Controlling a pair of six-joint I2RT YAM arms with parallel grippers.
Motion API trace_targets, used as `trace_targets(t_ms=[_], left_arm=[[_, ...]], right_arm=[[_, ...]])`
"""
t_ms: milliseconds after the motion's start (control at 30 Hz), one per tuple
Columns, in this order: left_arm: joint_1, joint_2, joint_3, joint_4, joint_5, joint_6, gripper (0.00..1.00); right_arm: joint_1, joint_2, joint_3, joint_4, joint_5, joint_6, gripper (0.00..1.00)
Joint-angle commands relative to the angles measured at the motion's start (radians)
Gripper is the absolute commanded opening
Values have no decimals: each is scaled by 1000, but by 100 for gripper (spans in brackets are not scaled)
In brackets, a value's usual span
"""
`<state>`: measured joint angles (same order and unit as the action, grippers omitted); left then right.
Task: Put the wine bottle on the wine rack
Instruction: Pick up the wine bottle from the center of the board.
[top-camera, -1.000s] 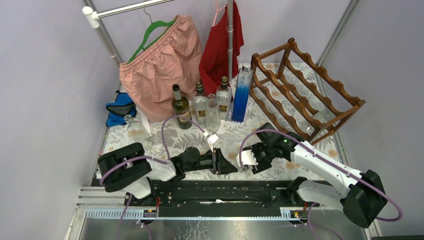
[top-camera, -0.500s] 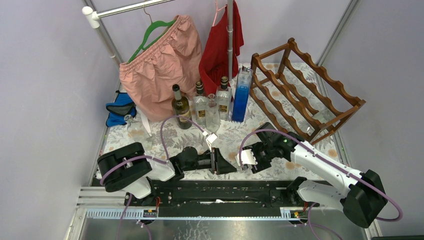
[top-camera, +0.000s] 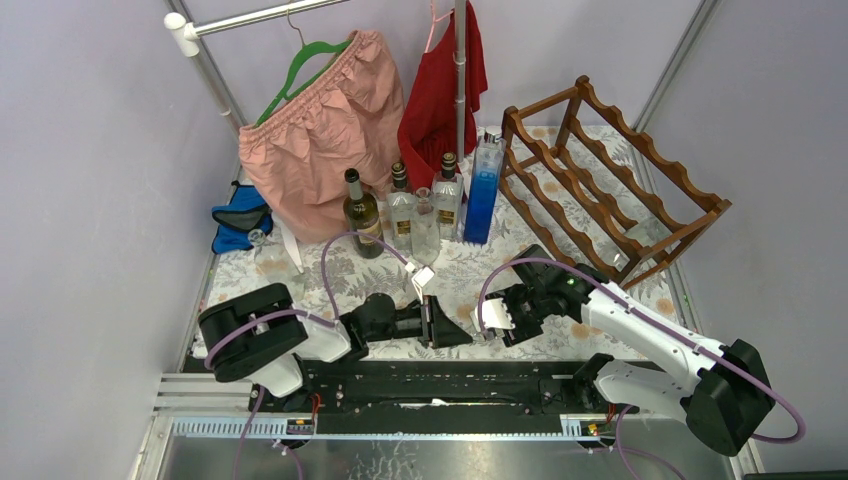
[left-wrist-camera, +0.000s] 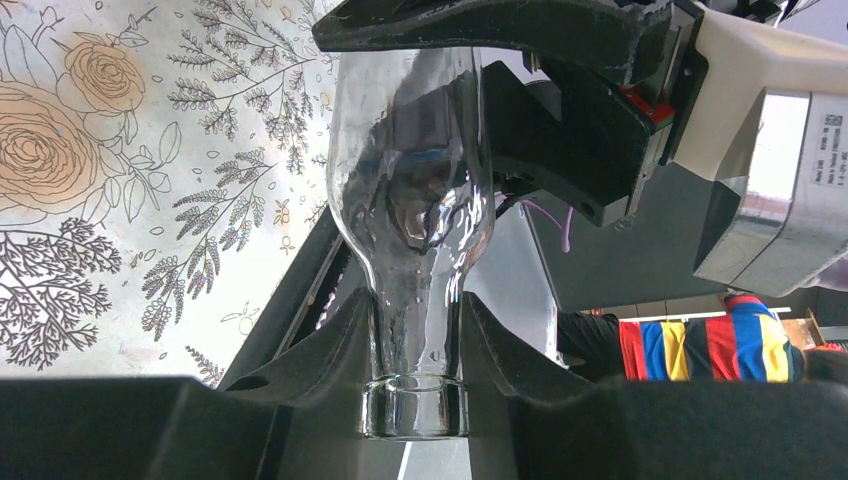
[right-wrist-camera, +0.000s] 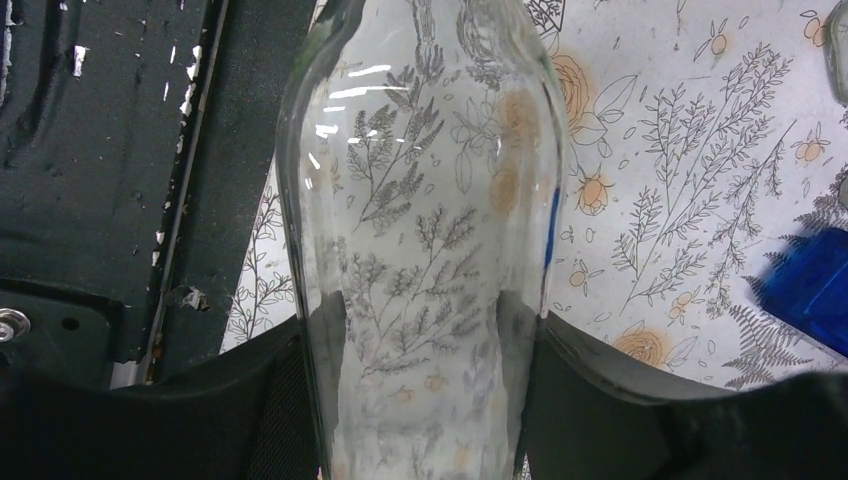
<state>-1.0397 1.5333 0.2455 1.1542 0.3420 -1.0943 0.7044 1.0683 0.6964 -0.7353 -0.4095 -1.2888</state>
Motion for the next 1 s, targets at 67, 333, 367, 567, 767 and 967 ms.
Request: trace_targets(t_ms=[67,333,367,567,767,967], left_arm=[[1,29,-23,174,32,-6,0],[1,69,-74,336,11,-43,0],[1,73,-79,350,6,-47,0],[1,71,-113,435,-42,-65,0],[-21,16,-121,442,-138,-47,0],[-30,-61,-133,426,-224,-7,0]], right_arm=[[6,-22,47,40,-45,39,35],[6,-46,73,28,-71,133,99],[6,-45,86,17,-81,144,100],[-37,-44,197,-99,-224,173,100],[-171,-69,329,-216,-424,235,100],[-291,-66,519,-164,-277,567,100]])
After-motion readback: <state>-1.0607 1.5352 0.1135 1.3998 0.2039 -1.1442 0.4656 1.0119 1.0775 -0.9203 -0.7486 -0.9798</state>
